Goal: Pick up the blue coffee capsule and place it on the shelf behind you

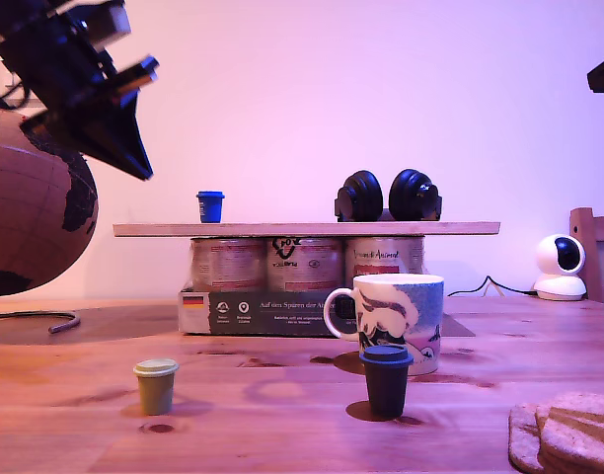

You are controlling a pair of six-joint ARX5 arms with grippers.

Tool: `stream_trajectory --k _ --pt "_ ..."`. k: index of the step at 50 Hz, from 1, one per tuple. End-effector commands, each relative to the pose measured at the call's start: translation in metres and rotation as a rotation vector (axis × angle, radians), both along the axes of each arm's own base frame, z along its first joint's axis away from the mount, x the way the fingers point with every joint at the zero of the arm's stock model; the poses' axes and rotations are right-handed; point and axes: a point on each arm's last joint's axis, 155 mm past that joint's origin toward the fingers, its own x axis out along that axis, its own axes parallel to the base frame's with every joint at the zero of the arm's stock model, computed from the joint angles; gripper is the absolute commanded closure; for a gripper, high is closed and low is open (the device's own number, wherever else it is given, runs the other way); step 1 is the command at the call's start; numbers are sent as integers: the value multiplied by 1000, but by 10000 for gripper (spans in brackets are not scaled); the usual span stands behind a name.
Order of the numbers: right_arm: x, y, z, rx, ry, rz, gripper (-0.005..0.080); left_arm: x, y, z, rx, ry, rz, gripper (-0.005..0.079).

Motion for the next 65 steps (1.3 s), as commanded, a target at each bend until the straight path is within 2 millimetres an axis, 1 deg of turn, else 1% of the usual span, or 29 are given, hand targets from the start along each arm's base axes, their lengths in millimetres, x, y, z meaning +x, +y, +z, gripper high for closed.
stream_trajectory --k 1,6,10,13,17,18,26,31,42,47,51,53,60,65 --pt "1 -1 -8 -6 18 -9 764 -7 3 1 -15 -24 24 762" --pt "4 -5 -11 -11 31 -39 765 -15 14 11 -24 -96 73 762" --pt "9 -13 -14 -23 37 -86 765 -23 21 18 -29 -150 97 762" --pt "13 -18 -14 -32 35 -124 765 -31 27 20 -33 -179 120 762" --pt "21 -32 -12 -48 17 -205 765 -39 35 23 -39 -224 156 762" --pt "25 -38 -11 -56 8 -241 765 -42 37 23 -40 -233 161 762" --pt "41 -73 6 -71 -69 -446 765 -57 48 33 -60 -305 202 762" --pt "44 -84 11 -37 -71 -513 765 -66 54 41 -69 -346 221 762" --pt "45 -85 15 -36 -85 -523 765 -85 71 55 -77 -453 280 762" --pt "45 -85 16 -34 -91 -521 764 -96 74 55 -108 -499 289 762" --pt "45 -85 11 -40 -71 -521 764 -105 77 58 -135 -529 301 762" --pt "44 -85 7 -45 -54 -521 764 -109 80 64 -141 -556 310 762" --pt "42 -85 -5 -60 -7 -519 764 -123 91 93 -172 -670 347 762" --pt "40 -85 -13 -70 25 -518 764 -130 93 104 -190 -711 349 762"
